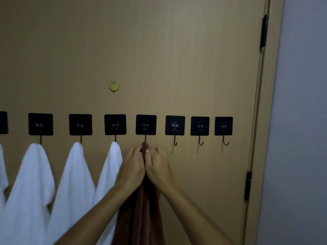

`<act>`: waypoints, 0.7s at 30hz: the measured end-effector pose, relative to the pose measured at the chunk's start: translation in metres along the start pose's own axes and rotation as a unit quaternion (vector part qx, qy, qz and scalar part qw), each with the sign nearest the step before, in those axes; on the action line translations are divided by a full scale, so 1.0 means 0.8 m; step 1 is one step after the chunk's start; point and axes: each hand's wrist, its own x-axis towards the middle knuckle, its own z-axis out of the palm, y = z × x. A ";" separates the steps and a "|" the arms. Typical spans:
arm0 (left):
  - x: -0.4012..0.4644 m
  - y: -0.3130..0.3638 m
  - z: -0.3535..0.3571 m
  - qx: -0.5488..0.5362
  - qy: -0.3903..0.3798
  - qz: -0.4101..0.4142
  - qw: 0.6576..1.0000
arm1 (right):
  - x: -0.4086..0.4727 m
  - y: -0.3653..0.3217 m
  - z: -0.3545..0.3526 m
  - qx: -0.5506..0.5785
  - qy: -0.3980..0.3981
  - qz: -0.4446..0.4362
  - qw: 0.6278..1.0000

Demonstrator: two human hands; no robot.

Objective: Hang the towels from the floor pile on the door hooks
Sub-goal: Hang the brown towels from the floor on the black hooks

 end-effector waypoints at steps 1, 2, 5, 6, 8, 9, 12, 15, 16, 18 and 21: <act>-0.004 -0.002 0.001 -0.021 -0.003 -0.017 1.000 | -0.004 0.000 0.001 0.006 -0.003 -0.003 1.000; -0.007 -0.005 0.002 -0.033 -0.006 -0.031 0.999 | -0.007 0.000 0.004 0.010 -0.006 -0.005 1.000; -0.018 -0.002 0.000 -0.005 -0.013 -0.057 0.998 | -0.012 -0.001 0.009 0.027 -0.018 0.001 0.999; -0.021 0.001 -0.001 0.002 -0.016 -0.067 0.998 | -0.013 -0.001 0.010 0.039 -0.019 0.007 0.999; -0.025 0.007 -0.002 0.003 -0.014 -0.093 0.996 | -0.018 -0.002 0.009 0.071 -0.026 0.033 0.997; -0.026 0.009 -0.002 0.002 -0.011 -0.111 0.994 | -0.022 -0.002 0.008 0.086 -0.031 0.055 0.994; -0.032 0.008 0.004 -0.002 -0.015 -0.161 0.987 | -0.041 0.000 0.014 0.124 -0.053 0.107 0.985; -0.041 0.006 0.006 -0.045 -0.037 -0.207 0.977 | -0.059 0.003 0.022 0.125 -0.054 0.122 0.983; -0.044 0.007 0.004 -0.060 -0.043 -0.220 0.973 | -0.064 0.005 0.024 0.115 -0.055 0.118 0.985; -0.050 0.003 0.001 -0.051 -0.068 -0.230 0.969 | -0.072 0.007 0.022 0.094 -0.070 0.117 0.986; -0.060 -0.002 0.002 -0.012 -0.098 -0.239 0.966 | -0.082 0.013 0.022 0.068 -0.088 0.135 0.985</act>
